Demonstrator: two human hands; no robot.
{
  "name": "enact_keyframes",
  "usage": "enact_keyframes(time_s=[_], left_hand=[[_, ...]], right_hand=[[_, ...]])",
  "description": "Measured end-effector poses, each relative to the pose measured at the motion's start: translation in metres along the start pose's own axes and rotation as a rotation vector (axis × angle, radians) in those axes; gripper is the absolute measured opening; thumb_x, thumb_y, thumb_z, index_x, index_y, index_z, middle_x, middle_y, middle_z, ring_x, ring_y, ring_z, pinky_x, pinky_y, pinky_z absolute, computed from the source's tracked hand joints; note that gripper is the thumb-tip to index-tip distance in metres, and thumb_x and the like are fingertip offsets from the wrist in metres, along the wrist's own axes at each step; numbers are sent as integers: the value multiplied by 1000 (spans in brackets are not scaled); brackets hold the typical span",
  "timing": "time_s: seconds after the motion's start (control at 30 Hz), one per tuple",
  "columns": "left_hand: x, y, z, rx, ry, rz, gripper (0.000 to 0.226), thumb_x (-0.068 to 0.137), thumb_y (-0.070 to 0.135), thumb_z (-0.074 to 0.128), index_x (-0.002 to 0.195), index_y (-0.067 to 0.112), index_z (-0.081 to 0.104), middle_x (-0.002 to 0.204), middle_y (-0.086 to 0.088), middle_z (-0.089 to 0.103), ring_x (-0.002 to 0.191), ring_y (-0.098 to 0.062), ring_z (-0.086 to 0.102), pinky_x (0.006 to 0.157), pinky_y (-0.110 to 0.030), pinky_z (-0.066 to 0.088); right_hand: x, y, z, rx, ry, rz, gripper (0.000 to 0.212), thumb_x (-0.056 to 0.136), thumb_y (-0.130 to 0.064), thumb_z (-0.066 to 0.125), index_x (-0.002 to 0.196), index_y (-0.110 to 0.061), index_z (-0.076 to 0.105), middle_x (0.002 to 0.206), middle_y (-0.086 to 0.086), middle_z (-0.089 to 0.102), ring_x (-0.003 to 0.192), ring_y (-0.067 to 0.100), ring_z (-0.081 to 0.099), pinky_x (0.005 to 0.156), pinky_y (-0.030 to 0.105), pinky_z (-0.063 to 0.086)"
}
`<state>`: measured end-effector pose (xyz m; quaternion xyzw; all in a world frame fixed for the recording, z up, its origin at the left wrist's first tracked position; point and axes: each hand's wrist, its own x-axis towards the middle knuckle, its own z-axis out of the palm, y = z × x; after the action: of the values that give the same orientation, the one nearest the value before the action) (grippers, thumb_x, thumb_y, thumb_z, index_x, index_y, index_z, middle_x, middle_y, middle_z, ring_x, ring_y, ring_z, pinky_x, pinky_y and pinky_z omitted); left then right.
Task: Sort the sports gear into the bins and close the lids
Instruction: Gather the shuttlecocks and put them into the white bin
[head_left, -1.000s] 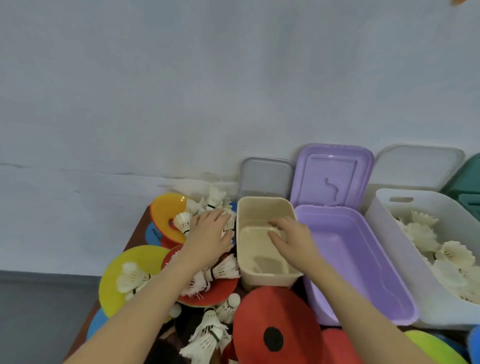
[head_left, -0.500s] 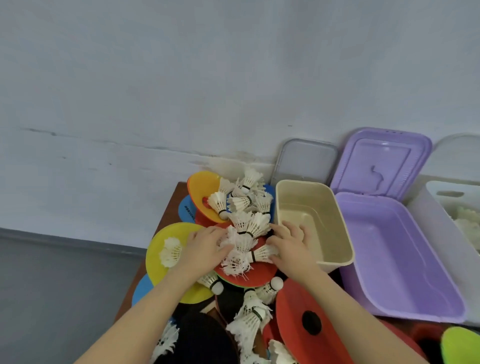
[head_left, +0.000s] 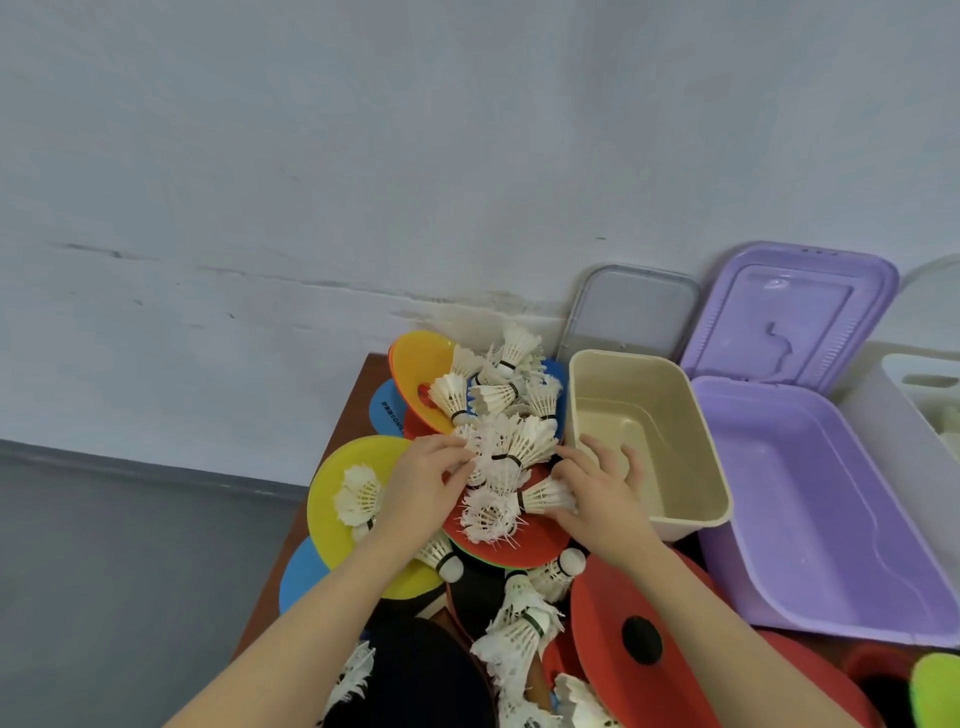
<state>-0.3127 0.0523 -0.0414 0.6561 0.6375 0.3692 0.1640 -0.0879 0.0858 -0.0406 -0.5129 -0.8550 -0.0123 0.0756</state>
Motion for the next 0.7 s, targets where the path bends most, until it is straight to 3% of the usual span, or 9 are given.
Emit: enact_keyframes(time_s=[0.1,0.3,0.4,0.6,0.7], left_hand=[[2,7,-3,-44,51,35,13,86,16,65,96,12,73,109,0,64,102,-15,54,87,-28,46],[16,34,-7,-72,130,157,14,85,14,66,96,11,73,107,0,65,104,-11,53,88,-19,43],[30,55,-4,-117,155,228,12,84,12,67,94,9,73,106,-3,64,104,-11,53,85,-26,49],[54,115,29,-183,187,367,24,85,27,58,88,8,73,101,-4,66,101,-10,52,93,-12,38],[60,151,61,-217,185,418,25,85,26,57,87,8,73,100,-5,66,96,-13,56,90,-18,42]], right_hand=[[-6,-1,-2,87,97,-40,28,75,-40,64,97,-27,55,107,-16,59,128,14,42,106,42,-1],[-12,6,-29,308,315,-79,31,79,-47,55,100,-25,52,95,-12,63,93,6,57,100,28,20],[-12,21,-45,336,408,-45,33,78,-45,57,103,-23,58,97,-10,64,92,6,55,94,23,26],[-36,74,-67,346,506,129,36,76,-46,56,100,-21,65,99,-8,65,94,8,52,87,25,31],[-58,114,-79,372,530,199,36,78,-48,55,100,-21,64,101,-10,65,94,11,57,86,27,33]])
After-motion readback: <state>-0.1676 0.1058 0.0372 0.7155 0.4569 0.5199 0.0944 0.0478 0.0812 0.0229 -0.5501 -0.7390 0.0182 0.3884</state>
